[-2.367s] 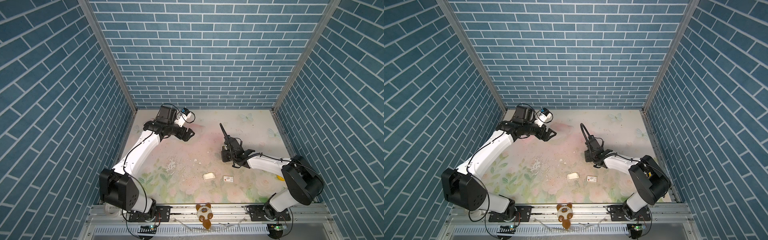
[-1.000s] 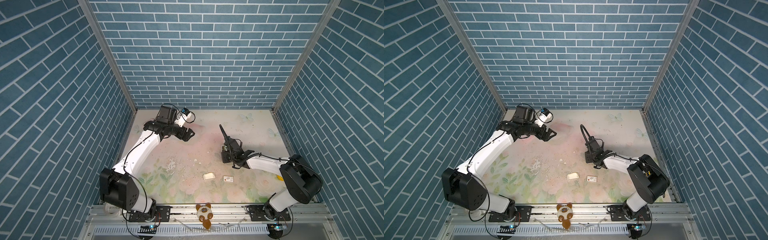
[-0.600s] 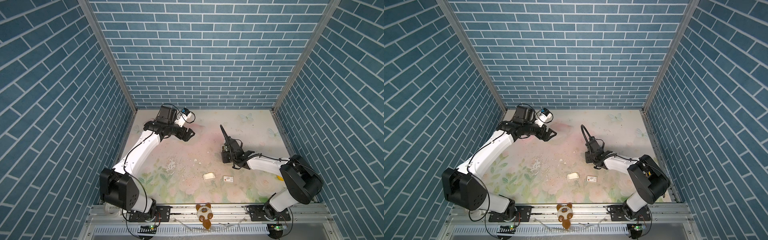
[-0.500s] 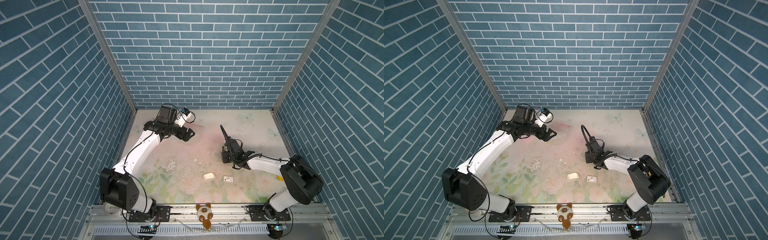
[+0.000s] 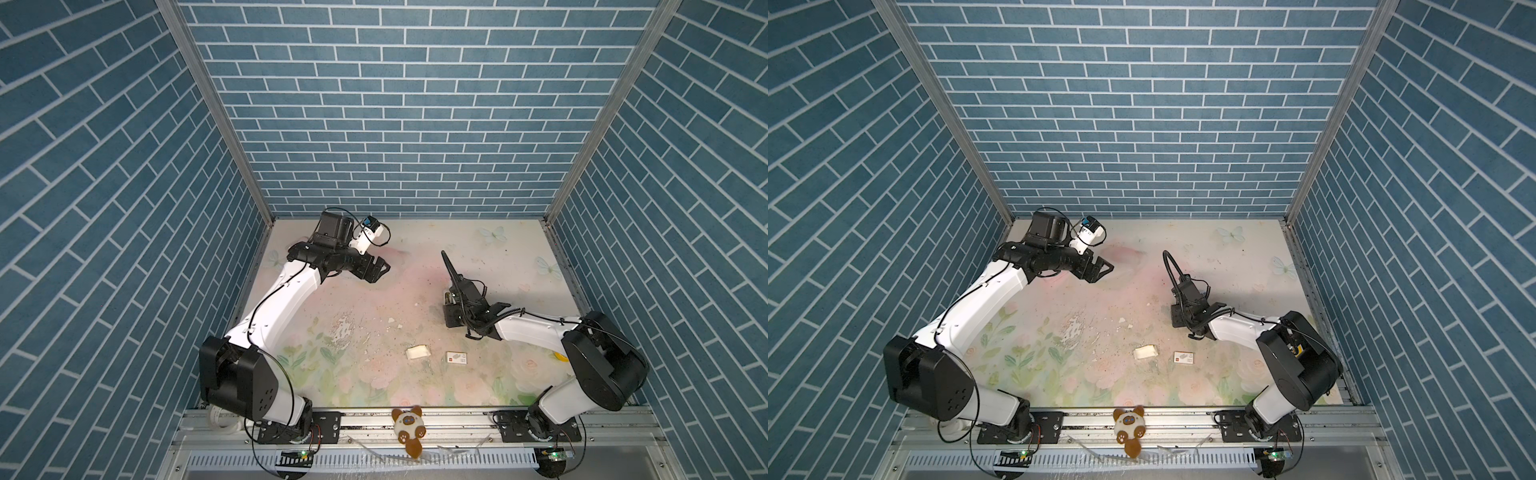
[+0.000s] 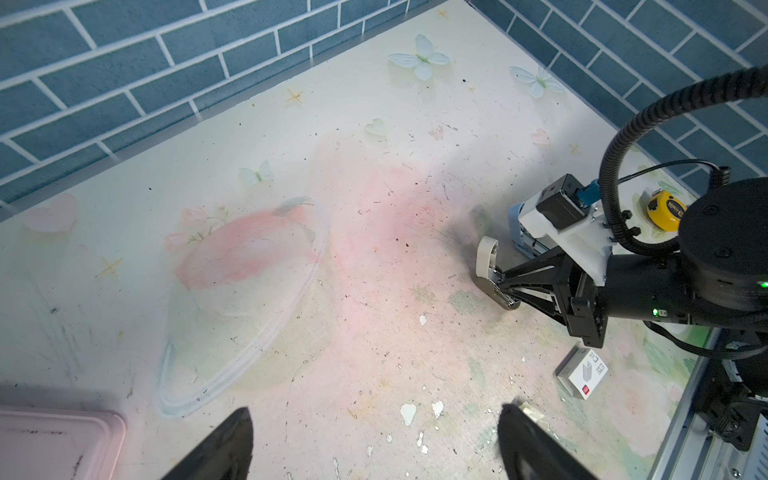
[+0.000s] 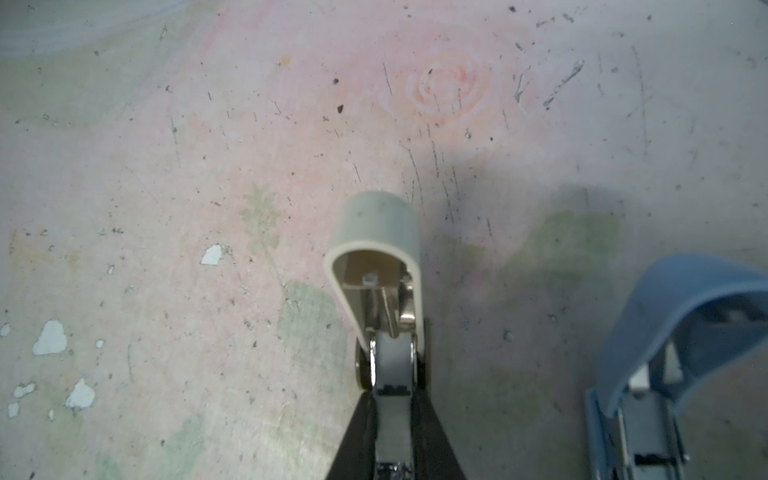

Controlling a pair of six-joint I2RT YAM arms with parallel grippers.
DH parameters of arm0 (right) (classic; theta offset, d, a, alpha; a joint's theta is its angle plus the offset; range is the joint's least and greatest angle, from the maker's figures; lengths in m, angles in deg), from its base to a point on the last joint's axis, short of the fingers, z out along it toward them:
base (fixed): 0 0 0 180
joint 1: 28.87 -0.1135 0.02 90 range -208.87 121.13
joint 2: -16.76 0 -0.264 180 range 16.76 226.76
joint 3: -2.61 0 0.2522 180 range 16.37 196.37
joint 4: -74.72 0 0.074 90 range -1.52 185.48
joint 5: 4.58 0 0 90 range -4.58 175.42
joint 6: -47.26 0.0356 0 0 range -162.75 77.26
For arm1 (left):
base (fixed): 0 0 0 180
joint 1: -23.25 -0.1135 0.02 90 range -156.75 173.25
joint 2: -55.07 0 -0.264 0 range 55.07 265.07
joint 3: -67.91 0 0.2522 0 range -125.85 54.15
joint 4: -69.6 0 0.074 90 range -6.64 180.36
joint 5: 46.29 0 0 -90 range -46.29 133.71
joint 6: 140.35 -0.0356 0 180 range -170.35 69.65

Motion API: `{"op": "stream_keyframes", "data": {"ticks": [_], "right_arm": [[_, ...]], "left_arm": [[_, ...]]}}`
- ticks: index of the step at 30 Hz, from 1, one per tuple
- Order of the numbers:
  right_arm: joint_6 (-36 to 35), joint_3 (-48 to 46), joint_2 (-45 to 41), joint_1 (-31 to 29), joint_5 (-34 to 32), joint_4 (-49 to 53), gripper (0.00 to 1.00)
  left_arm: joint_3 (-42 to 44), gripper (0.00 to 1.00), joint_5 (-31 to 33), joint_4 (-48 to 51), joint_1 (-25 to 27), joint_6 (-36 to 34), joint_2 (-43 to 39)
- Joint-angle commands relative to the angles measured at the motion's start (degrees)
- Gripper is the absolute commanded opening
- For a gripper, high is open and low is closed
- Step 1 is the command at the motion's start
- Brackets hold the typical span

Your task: Load the staples into the stapler

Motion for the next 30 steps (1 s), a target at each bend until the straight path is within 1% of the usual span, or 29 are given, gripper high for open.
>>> {"op": "stream_keyframes", "data": {"ticks": [1,20,27,30], "right_arm": [[1.2,-1.0,-0.4,0.0,0.1,2.2,0.19],[1.0,-0.2,-1.0,0.0,0.1,3.0,0.25],[-0.4,1.7,-5.1,0.1,0.7,5.4,0.26],[-1.4,3.6,-6.2,0.1,3.1,6.9,0.26]], "left_arm": [[0.7,0.93,-0.5,-0.5,-0.4,0.4,-0.3],[0.4,0.93,-0.7,-0.6,-0.5,0.4,-0.1],[0.1,0.93,-0.1,-0.3,-0.5,0.1,-0.2],[-0.1,0.93,-0.1,-0.2,-0.5,0.0,0.0]]}}
